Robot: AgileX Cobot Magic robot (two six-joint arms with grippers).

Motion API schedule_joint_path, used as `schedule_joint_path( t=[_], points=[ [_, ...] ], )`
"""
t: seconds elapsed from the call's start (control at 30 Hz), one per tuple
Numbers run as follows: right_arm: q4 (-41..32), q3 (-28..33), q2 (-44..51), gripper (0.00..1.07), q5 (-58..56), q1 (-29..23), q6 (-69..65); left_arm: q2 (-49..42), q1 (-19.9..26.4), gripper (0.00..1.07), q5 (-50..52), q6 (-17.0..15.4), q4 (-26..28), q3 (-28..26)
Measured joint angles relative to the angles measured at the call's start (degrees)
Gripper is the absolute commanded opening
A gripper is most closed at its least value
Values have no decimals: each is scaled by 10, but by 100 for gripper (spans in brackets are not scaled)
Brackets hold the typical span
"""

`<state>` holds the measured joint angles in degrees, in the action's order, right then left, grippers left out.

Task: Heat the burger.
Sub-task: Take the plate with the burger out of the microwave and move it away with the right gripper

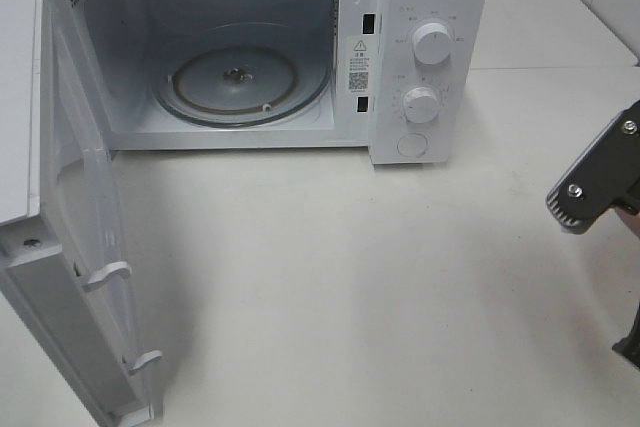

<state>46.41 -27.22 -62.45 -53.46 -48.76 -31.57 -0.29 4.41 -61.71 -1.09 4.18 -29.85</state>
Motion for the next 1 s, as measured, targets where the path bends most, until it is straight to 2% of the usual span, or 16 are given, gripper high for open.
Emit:
schedule_joint_path(
  t=[0.23, 0.33, 0.4, 0.67, 0.83, 1.0],
  points=[
    [1, 0, 0, 0, -29, 3, -95, 0, 0, 98, 0, 0, 0, 0],
    [2, 0, -9, 0, -28, 18, -133, 0, 0, 98, 0, 0, 0, 0],
    [3, 0, -32, 0, -25, 53, -195, 0, 0, 98, 0, 0, 0, 0],
    [2, -1, -71, 0, -5, 88, -233, 0, 0, 98, 0, 0, 0, 0],
    [10, -1, -143, 1, 50, 117, -258, 0, 0, 98, 0, 0, 0, 0],
    [13, -1, -170, 2, 58, 124, -281, 0, 0, 98, 0, 0, 0, 0]
  ],
)
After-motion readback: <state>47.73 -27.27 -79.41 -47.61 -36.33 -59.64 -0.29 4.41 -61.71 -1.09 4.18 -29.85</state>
